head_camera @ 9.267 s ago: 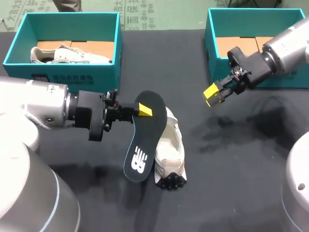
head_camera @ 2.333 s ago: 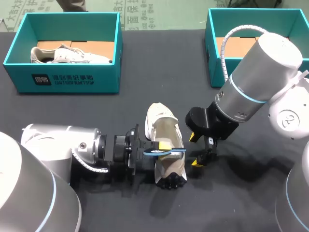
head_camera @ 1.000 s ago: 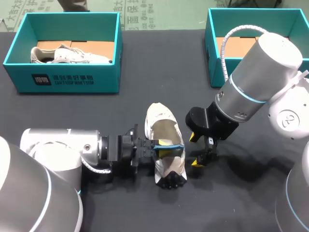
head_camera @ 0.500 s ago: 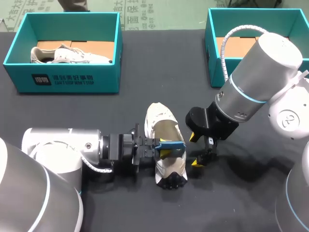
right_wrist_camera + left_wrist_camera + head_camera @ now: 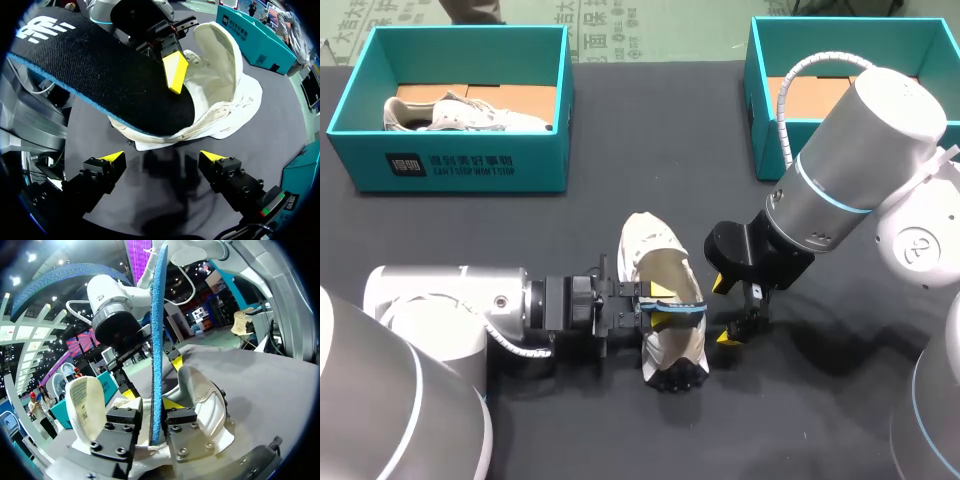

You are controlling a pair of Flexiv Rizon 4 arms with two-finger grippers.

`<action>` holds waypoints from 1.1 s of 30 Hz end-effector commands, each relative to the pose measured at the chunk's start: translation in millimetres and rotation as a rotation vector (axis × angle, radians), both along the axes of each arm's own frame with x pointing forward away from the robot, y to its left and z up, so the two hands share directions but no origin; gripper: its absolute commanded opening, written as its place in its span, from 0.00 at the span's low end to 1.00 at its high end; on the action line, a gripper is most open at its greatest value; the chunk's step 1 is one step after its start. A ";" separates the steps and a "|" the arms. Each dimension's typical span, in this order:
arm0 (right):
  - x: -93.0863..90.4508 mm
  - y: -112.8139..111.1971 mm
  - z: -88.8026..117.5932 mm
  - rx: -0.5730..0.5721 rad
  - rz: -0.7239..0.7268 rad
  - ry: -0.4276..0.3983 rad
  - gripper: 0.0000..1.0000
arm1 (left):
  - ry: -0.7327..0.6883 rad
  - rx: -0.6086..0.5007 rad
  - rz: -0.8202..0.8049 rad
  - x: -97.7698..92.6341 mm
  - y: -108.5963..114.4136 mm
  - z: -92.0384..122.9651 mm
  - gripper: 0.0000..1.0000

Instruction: Take the shoe out of the shoebox, open the shoe tongue, remove and reinsert the insole, then place the shoe into the shoebox

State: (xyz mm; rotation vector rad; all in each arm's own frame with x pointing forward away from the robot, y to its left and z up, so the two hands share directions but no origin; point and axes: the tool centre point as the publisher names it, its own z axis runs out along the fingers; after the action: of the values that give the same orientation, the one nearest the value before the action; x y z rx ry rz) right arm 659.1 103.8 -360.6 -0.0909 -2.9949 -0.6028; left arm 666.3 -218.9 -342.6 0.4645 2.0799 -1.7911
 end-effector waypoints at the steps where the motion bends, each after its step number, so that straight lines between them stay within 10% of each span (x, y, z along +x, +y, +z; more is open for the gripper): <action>1: -0.9 0.8 -1.5 -0.001 -0.001 -0.002 1.00 | 0.001 0.002 0.002 -1.5 -2.1 1.1 0.23; 24: -0.9 0.8 -1.5 -0.001 -0.001 -0.002 1.00 | -0.029 -0.030 -0.002 -12.8 -4.0 23.4 0.25; 33: -0.9 0.8 -1.5 -0.001 -0.001 -0.002 1.00 | -0.096 -0.028 0.002 -19.1 -6.0 31.9 0.00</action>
State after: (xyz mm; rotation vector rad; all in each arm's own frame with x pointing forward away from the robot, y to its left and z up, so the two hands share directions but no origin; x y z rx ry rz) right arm 659.1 103.8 -360.6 -0.0909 -2.9949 -0.6028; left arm 651.9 -224.8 -312.6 0.5363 1.9897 -1.7708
